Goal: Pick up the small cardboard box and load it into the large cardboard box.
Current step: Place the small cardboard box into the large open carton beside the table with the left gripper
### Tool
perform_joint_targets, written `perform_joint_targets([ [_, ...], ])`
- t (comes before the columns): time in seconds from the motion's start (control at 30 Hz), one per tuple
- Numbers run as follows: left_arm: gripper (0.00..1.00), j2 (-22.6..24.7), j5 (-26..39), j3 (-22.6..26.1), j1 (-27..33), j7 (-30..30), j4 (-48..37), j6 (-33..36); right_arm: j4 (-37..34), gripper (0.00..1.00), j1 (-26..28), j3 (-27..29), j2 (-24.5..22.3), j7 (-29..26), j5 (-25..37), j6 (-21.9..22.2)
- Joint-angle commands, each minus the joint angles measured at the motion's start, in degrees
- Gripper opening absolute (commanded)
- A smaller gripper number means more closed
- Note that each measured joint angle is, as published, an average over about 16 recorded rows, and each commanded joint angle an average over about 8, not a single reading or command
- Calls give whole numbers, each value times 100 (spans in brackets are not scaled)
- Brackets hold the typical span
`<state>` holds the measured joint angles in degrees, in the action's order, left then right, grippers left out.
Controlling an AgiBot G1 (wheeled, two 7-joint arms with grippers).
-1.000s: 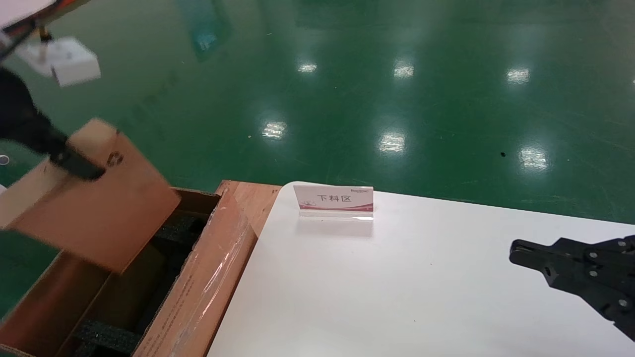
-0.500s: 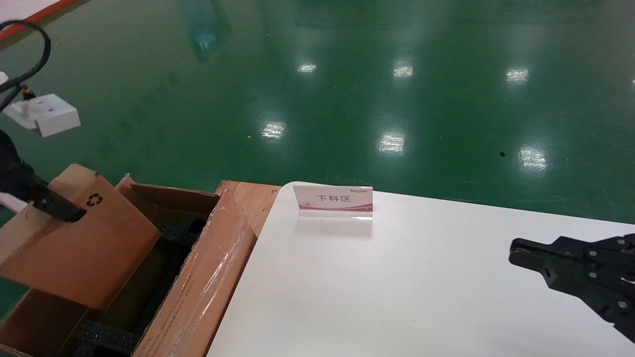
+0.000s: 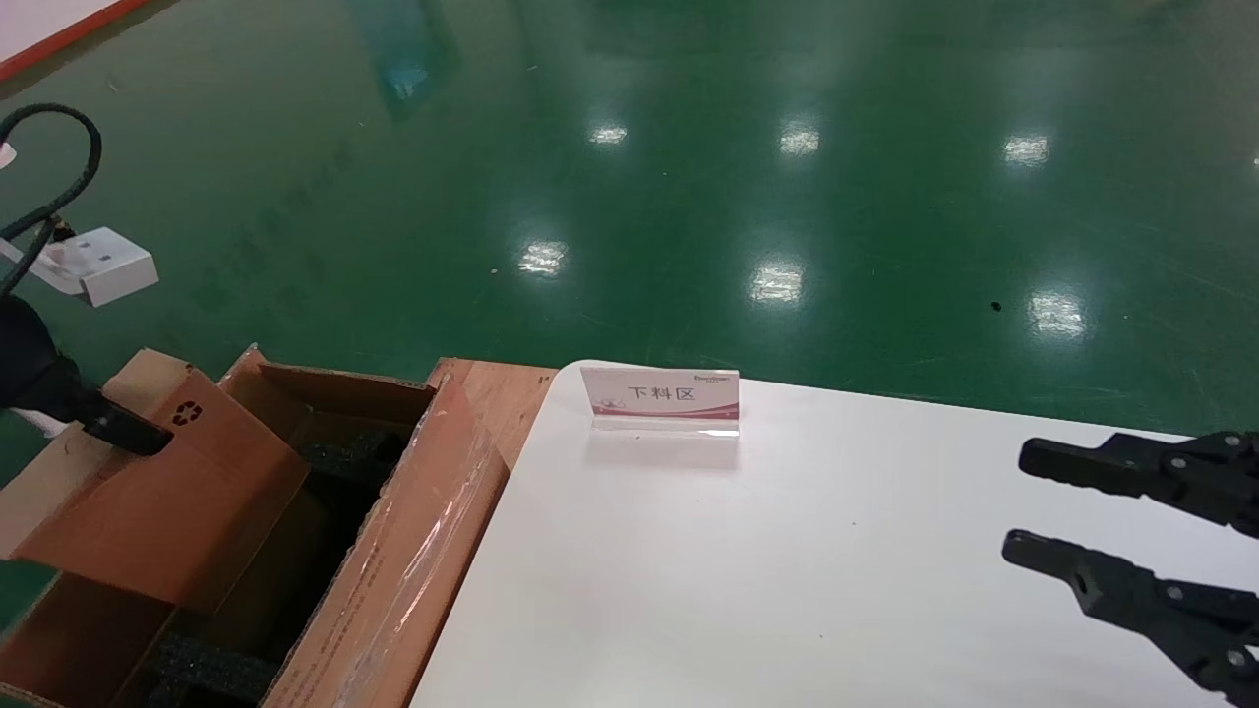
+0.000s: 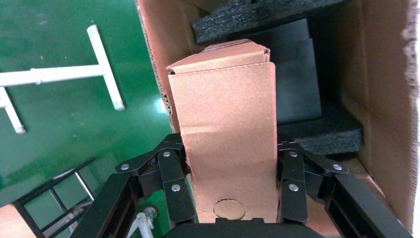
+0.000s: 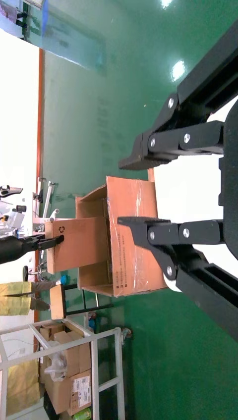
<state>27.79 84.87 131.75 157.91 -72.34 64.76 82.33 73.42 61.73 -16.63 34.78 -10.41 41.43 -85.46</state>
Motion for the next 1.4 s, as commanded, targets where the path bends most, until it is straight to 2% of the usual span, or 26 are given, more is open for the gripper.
perform_joint_targets([
  [0.03,0,-22,7,16,-104,12,-71,-103,0,100,0,-1,0,0,0,0],
  [0.7,0,-19,35,215,-1039,88,-671,-822,0,100,2,-8,-3,4,-5,3],
  [1.4,0,284,-98,215,-1839,261,-1315,-1525,0,100,3,-15,-6,7,-10,6],
])
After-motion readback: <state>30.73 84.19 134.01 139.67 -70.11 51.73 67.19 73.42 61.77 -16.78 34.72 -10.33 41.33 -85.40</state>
